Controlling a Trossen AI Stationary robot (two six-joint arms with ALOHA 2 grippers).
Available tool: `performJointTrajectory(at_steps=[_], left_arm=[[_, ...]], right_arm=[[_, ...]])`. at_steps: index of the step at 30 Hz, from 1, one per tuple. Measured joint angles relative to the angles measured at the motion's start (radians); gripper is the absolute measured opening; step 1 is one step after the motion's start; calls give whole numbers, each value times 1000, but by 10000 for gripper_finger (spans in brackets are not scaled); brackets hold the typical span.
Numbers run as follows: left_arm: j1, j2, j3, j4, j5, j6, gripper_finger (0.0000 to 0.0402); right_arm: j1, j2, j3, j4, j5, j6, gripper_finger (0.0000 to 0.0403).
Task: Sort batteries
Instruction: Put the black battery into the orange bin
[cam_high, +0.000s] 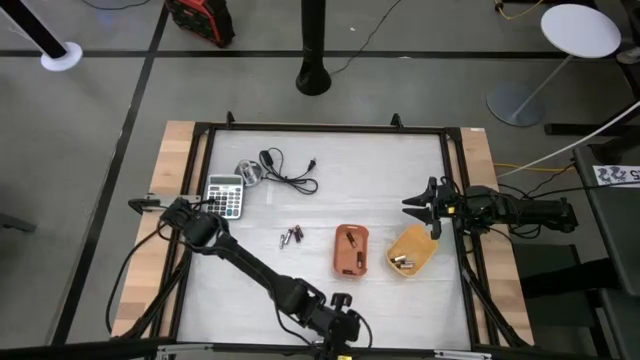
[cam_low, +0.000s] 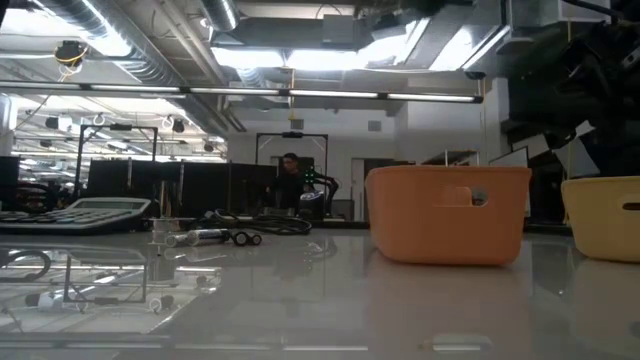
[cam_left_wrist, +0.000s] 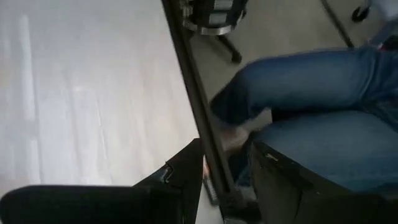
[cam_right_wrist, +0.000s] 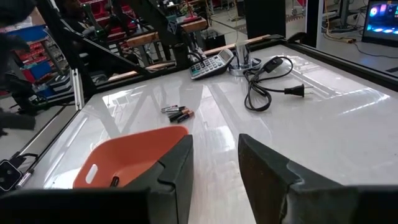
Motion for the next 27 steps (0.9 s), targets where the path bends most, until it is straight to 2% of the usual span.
performJointTrajectory(at_steps=[5,15,18,22,27], left_arm=[[13,-43,17,-43,23,20,117],[46,-198,21,-519,22,-45,117],[57,-236,21,-705,-38,-59,117],[81,-262,18,-948,-191,-72,117],[171,-273,14,-1148,-258,-77,117]], right_arm=[[0,0,0,1,0,0,122],[0,0,0,8,0,0,122],[0,0,-6,64,0,4,122],[0,0,-7,206,-15,89,122],[0,0,-6,338,-21,161,122]])
